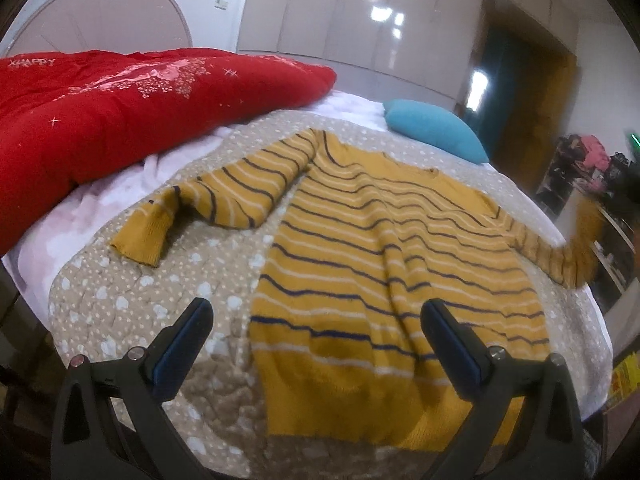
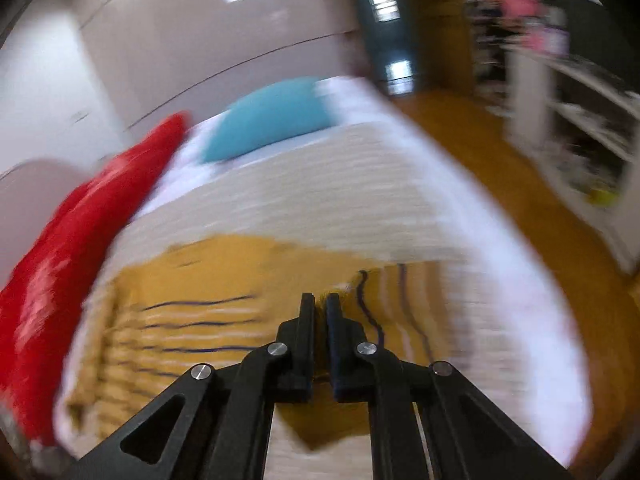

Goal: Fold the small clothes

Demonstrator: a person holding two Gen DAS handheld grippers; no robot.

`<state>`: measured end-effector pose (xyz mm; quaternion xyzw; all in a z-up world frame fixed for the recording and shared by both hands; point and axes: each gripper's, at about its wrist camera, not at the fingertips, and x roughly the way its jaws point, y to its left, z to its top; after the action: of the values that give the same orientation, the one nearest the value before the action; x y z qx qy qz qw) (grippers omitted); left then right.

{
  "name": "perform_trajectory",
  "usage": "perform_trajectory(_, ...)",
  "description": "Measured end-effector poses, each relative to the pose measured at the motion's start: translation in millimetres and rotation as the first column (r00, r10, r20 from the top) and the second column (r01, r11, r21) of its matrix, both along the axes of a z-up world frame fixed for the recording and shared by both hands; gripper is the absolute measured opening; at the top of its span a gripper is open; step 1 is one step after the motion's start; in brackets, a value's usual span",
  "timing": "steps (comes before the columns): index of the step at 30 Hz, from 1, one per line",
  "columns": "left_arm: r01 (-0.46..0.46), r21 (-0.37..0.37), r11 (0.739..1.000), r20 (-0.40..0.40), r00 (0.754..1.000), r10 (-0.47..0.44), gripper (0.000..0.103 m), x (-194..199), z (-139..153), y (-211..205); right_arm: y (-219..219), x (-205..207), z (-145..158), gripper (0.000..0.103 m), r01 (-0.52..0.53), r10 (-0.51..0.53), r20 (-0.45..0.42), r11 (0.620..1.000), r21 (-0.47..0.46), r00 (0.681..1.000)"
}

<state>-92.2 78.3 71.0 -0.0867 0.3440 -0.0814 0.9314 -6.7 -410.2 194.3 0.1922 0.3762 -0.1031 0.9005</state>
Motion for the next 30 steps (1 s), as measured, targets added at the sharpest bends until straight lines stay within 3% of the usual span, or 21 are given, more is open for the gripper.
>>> perform_trajectory(5,0.003,-0.028,1.000,0.016,1.000,-0.002,0.103,-8,0,19,137,101,-13,0.006,-0.249,0.250,-0.023,0.968,0.035,0.968)
perform_trajectory(10,-0.028,-0.054,0.998,0.023,0.999,0.030,0.103,-13,-1,47,241,188,-49,0.006,-0.368,0.374,-0.089,0.927,0.077,0.923)
perform_trajectory(13,-0.034,-0.064,0.997,0.005,0.999,0.035,0.103,-10,-6,59,293,230,-80,0.006,-0.397,0.400,-0.147,0.916,0.050,0.905)
perform_trajectory(17,-0.040,-0.070,0.997,-0.013,0.999,0.039,0.103,-5,-13,70,320,264,-112,0.006,-0.402,0.395,-0.219,0.916,0.016,0.892)
perform_trajectory(21,-0.052,-0.077,0.996,-0.032,0.998,0.050,0.103,0,-17,74,340,279,-128,0.010,-0.466,0.464,-0.264,0.883,0.057,0.846)
perform_trajectory(25,-0.053,-0.098,0.994,-0.050,0.998,0.048,0.103,5,-18,74,341,257,-102,0.049,-0.510,0.510,-0.170,0.859,0.045,0.843)
perform_trajectory(26,-0.048,-0.108,0.993,-0.054,0.998,0.042,0.103,7,-18,73,335,247,-93,0.054,-0.519,0.520,-0.148,0.853,0.044,0.841)
perform_trajectory(30,-0.025,-0.158,0.987,-0.078,0.997,0.013,0.103,17,-17,69,299,202,-70,0.054,-0.530,0.532,-0.124,0.846,0.057,0.837)
